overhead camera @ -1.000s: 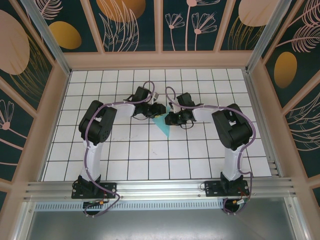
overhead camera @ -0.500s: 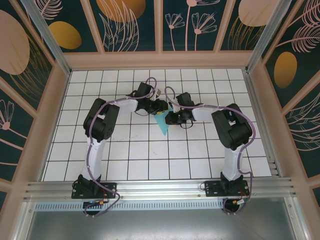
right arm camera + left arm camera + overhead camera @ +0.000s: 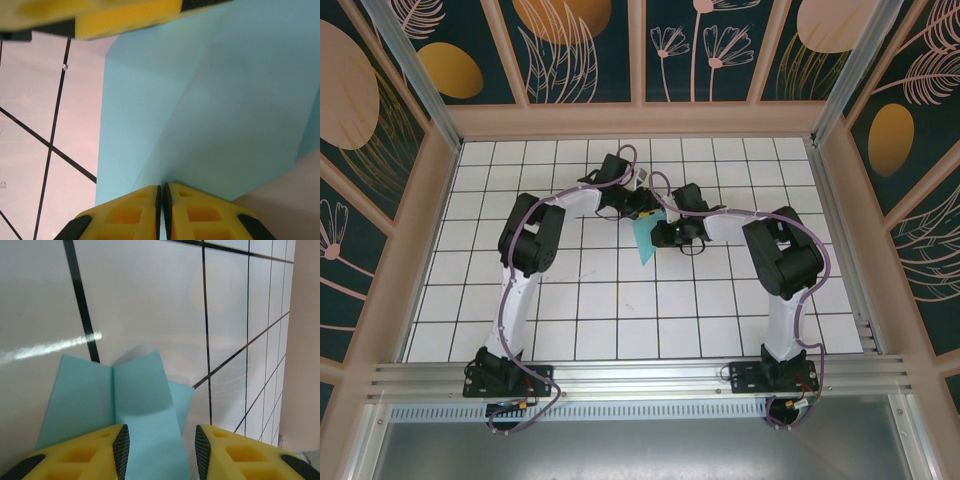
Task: Fold a paper plane with a square sheet of paper (fold left side to right side)
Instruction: Fourth fold the wing at the center of the table.
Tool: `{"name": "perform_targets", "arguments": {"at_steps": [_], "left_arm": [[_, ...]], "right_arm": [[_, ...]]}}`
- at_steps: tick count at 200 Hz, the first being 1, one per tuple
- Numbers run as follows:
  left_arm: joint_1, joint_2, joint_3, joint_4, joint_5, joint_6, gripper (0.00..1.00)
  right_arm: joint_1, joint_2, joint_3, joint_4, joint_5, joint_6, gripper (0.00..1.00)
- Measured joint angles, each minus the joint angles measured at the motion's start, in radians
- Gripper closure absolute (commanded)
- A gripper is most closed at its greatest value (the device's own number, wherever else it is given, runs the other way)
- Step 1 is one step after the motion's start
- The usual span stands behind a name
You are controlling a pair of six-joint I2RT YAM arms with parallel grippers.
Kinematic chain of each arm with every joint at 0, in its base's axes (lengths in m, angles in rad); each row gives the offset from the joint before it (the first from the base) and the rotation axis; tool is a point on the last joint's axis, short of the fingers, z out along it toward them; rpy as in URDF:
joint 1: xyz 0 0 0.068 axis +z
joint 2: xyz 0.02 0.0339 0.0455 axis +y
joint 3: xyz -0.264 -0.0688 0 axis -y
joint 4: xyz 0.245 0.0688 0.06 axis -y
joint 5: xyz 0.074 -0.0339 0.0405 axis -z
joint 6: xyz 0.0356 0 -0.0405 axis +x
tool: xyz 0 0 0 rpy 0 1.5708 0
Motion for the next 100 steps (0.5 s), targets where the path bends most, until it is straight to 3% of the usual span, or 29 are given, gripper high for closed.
{"name": "perform_targets", "arguments": {"at_steps": [69,100], "left_arm": [[0.064,0.005,0.026,0.005,-0.044,0.009,0.52],[0.111,-0.092,-0.052,0.006,-0.073,0.031,0.52]], "right_arm": [[-0.001,0.0,0.0,0.003,-0.005,0.001,0.84],[-0.006,0.0,0.0,0.007,-0.025,0.011,0.8]]}}
